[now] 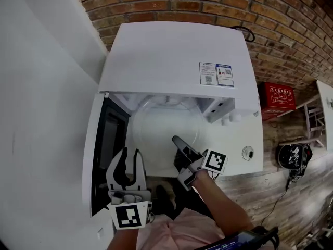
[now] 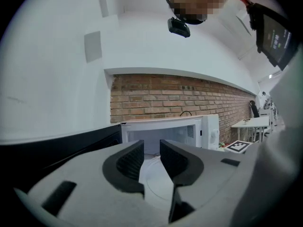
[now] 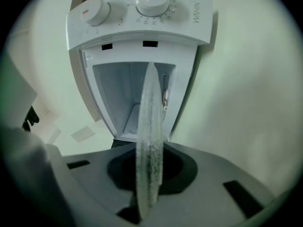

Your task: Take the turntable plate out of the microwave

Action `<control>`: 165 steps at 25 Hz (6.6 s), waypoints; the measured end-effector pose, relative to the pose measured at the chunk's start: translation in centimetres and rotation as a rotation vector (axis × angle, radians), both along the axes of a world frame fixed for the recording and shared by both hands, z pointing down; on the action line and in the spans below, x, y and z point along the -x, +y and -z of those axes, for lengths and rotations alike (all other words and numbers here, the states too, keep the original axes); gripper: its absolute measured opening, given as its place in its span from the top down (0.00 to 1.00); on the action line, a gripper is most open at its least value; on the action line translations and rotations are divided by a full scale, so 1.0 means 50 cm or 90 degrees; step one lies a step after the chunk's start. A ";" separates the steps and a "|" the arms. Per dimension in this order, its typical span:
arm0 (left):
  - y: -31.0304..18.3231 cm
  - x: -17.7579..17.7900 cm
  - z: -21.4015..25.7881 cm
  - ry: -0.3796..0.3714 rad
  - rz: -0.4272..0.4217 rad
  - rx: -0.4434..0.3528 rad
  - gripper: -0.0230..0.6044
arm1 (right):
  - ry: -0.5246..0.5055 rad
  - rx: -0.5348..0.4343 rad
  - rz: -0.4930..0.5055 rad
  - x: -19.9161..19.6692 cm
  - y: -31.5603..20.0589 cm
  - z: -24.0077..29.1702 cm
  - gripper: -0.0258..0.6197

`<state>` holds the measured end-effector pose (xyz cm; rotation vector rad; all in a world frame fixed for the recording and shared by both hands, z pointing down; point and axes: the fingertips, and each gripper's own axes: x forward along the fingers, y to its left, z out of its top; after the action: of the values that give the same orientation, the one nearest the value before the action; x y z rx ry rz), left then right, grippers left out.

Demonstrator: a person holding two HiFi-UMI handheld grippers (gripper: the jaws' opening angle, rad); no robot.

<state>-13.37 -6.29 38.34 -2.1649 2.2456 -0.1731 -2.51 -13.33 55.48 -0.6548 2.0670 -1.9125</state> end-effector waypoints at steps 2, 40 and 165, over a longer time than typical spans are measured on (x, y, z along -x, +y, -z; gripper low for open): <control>0.023 -0.003 0.003 0.000 -0.009 -0.005 0.79 | -0.002 -0.001 -0.008 -0.003 0.026 0.015 0.91; 0.236 -0.029 0.225 0.024 -0.096 -0.180 0.75 | -0.017 -0.058 -0.089 -0.087 0.240 0.436 0.91; -0.105 -0.168 0.144 0.072 -0.209 -0.106 0.82 | -0.112 -0.011 -0.047 -0.025 -0.133 0.372 0.87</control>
<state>-5.00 -11.56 31.14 -2.4586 1.8373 0.1401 -1.24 -19.96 36.90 -0.5312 1.9227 -1.8383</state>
